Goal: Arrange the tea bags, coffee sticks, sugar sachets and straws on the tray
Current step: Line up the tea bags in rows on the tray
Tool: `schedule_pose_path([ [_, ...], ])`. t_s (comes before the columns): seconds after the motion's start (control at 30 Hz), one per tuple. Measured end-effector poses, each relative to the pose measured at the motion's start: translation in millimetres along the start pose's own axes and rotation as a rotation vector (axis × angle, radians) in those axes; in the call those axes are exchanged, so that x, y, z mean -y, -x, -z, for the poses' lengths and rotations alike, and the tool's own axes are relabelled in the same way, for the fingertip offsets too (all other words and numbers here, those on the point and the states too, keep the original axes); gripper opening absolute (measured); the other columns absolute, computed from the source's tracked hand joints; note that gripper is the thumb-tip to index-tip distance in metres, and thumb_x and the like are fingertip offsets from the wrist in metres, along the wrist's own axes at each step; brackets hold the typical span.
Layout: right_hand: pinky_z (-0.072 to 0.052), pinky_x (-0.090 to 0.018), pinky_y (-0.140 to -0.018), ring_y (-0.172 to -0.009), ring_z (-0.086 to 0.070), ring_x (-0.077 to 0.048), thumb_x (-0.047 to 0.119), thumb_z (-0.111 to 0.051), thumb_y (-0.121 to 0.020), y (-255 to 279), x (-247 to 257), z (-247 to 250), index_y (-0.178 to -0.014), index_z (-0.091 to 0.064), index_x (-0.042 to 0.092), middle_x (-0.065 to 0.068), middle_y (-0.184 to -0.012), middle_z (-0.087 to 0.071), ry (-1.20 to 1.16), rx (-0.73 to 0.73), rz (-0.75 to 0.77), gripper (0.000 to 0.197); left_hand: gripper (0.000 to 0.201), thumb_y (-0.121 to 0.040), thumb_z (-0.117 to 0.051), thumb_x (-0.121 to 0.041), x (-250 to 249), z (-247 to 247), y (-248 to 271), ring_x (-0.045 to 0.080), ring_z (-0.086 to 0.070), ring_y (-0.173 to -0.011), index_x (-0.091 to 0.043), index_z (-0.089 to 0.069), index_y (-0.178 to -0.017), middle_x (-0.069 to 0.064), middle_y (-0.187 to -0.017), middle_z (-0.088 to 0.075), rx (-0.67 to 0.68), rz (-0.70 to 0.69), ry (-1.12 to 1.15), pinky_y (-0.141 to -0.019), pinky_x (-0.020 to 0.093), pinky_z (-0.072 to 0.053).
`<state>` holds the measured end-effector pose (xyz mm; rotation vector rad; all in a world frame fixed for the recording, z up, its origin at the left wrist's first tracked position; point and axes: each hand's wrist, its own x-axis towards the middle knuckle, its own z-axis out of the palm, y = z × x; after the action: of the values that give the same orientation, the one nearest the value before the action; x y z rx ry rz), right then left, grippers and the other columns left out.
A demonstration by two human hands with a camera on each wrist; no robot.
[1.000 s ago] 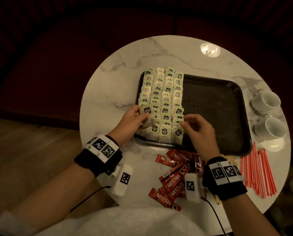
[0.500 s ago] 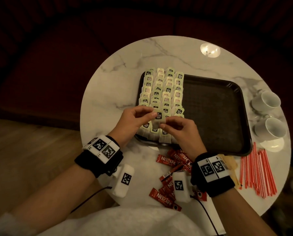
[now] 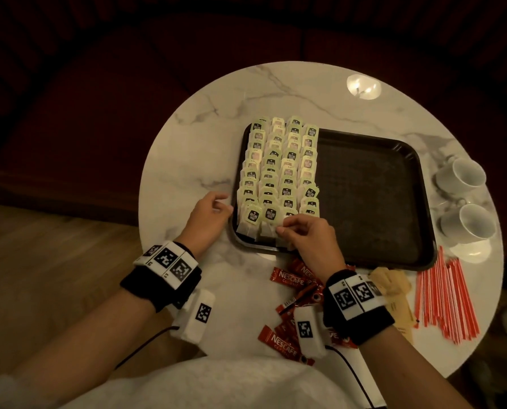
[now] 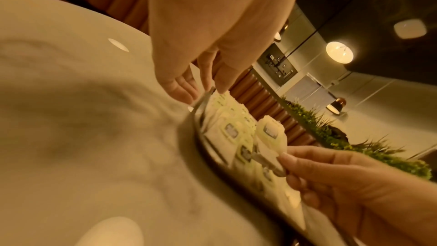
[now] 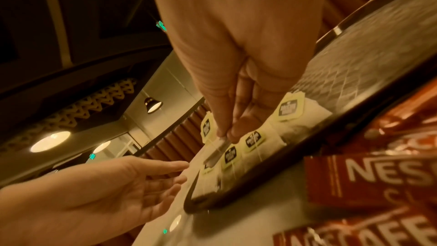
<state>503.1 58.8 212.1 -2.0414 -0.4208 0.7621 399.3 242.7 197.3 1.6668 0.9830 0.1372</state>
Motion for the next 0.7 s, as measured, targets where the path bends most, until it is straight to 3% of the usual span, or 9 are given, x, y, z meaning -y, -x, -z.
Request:
schedule_pose_path([
  [0.1,-0.056,-0.019,-0.069,-0.066,-0.068,-0.005,0.017,-0.073,-0.088,-1.4,-0.1,-10.0,-0.095,-0.068,0.017,0.0,-0.08,-0.073,0.061,0.02,-0.007,0.008,0.039,-0.094,-0.058,-0.01,9.3,-2.0,-0.6,0.027,-0.059,-0.103,-0.009,-0.052,-0.132,0.013,-0.111,-0.061,0.057,0.04,-0.053,-0.098,0.039,-0.047],
  [0.17,-0.055,-0.018,-0.068,-0.066,-0.069,-0.009,0.017,-0.073,-0.088,-2.9,-1.7,-15.0,-0.093,-0.066,0.018,-0.003,-0.079,-0.073,0.08,0.013,-0.013,0.009,0.041,-0.092,-0.059,-0.004,12.3,-4.0,-0.2,0.028,-0.061,-0.103,-0.009,-0.053,-0.132,0.016,-0.113,-0.063,0.08,0.045,-0.061,-0.099,0.044,-0.048],
  [0.33,-0.054,-0.018,-0.068,-0.073,-0.069,-0.015,0.019,-0.075,-0.087,-4.8,-3.7,-18.7,-0.092,-0.065,0.017,-0.004,-0.081,-0.071,0.144,-0.016,-0.015,0.011,0.045,-0.088,-0.059,0.004,16.0,-3.9,0.2,0.031,-0.063,-0.1,-0.009,-0.053,-0.131,0.011,-0.106,-0.062,0.104,0.028,-0.077,-0.095,0.043,-0.05],
  [0.5,-0.05,-0.018,-0.067,-0.076,-0.067,-0.014,0.02,-0.075,-0.086,-3.6,-1.4,-20.4,-0.087,-0.062,0.021,-0.002,-0.079,-0.068,0.175,-0.05,-0.014,0.013,0.051,-0.086,-0.072,-0.019,10.1,-7.9,2.5,0.02,-0.058,-0.096,-0.016,-0.048,-0.131,-0.006,-0.093,-0.055,0.078,0.029,-0.036,-0.084,0.03,-0.048],
  [0.63,-0.044,-0.014,-0.062,-0.073,-0.064,-0.011,0.018,-0.074,-0.086,-0.3,1.0,-21.6,-0.091,-0.058,0.021,-0.002,-0.077,-0.066,0.18,-0.058,-0.008,0.017,0.063,-0.083,-0.075,-0.024,8.5,-12.4,5.9,0.019,-0.057,-0.105,-0.014,-0.041,-0.135,0.003,-0.113,-0.055,0.071,0.003,-0.074,-0.089,0.029,-0.047],
  [0.7,-0.044,-0.014,-0.062,-0.073,-0.064,-0.011,0.018,-0.073,-0.087,0.7,1.2,-21.8,-0.094,-0.057,0.02,-0.004,-0.077,-0.067,0.172,-0.05,-0.014,0.018,0.063,-0.084,-0.074,-0.022,9.8,-14.3,6.2,0.02,-0.057,-0.105,-0.013,-0.04,-0.136,0.004,-0.113,-0.056,0.065,0.002,-0.096,-0.087,0.029,-0.046],
])
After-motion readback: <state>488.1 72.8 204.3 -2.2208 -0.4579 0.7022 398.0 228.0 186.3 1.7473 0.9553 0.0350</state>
